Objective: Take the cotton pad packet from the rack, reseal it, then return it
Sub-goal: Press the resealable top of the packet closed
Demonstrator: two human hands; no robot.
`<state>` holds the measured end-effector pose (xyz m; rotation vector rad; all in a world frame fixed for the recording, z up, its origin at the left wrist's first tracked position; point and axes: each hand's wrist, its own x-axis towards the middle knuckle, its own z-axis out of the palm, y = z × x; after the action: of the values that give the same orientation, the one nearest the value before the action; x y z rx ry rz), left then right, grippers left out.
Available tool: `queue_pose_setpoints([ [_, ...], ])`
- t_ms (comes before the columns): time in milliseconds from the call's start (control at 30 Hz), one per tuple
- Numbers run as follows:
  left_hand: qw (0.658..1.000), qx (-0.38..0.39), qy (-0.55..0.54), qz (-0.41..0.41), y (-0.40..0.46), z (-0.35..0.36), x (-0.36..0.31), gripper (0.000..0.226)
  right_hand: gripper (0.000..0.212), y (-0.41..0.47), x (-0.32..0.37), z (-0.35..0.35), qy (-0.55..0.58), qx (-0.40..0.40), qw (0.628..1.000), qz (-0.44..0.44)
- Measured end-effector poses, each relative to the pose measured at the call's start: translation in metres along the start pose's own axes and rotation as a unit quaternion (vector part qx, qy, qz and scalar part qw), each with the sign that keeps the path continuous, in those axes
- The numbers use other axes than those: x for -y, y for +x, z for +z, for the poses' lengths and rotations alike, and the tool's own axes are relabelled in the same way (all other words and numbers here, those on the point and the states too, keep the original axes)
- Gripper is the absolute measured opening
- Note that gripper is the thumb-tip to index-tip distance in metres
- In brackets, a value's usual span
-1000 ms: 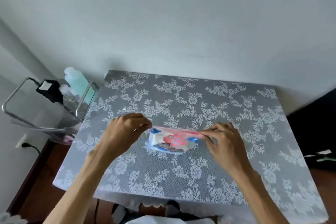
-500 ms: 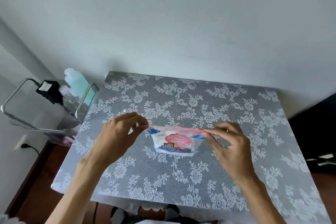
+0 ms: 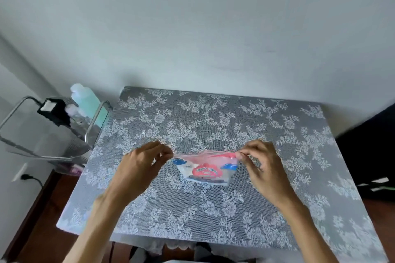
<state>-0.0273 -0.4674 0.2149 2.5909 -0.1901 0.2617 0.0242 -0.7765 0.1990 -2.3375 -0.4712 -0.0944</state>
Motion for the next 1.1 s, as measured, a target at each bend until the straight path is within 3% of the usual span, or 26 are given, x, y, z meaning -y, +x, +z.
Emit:
queue_pose_setpoints([
  [300,1.0,0.012,0.021,0.013,-0.009,-0.009,-0.003,0.022,0.037,-0.012,-0.005,0.01,0.05,0.033,0.998,0.005],
  [433,0.996,-0.001,0.044,0.073,-0.022,-0.028,-0.02,0.018,0.03,-0.017,0.0,-0.006,0.251,0.032,0.966,0.058],
  [633,0.995,0.011,0.055,0.081,-0.017,-0.039,-0.03,0.017,0.025,-0.026,0.004,-0.008,0.173,0.051,0.982,0.063],
  [800,0.999,0.016,-0.036,0.02,-0.018,-0.026,-0.02,0.011,0.027,-0.026,0.007,-0.007,0.158,0.037,0.985,0.064],
  [900,0.999,-0.012,0.028,0.01,-0.018,-0.014,-0.013,0.011,0.03,-0.025,0.0,-0.007,0.103,0.032,0.993,0.042],
  [1100,1.0,-0.004,0.023,0.007,-0.022,0.019,0.003,0.014,0.03,-0.028,-0.016,0.011,0.036,0.025,0.999,0.018],
])
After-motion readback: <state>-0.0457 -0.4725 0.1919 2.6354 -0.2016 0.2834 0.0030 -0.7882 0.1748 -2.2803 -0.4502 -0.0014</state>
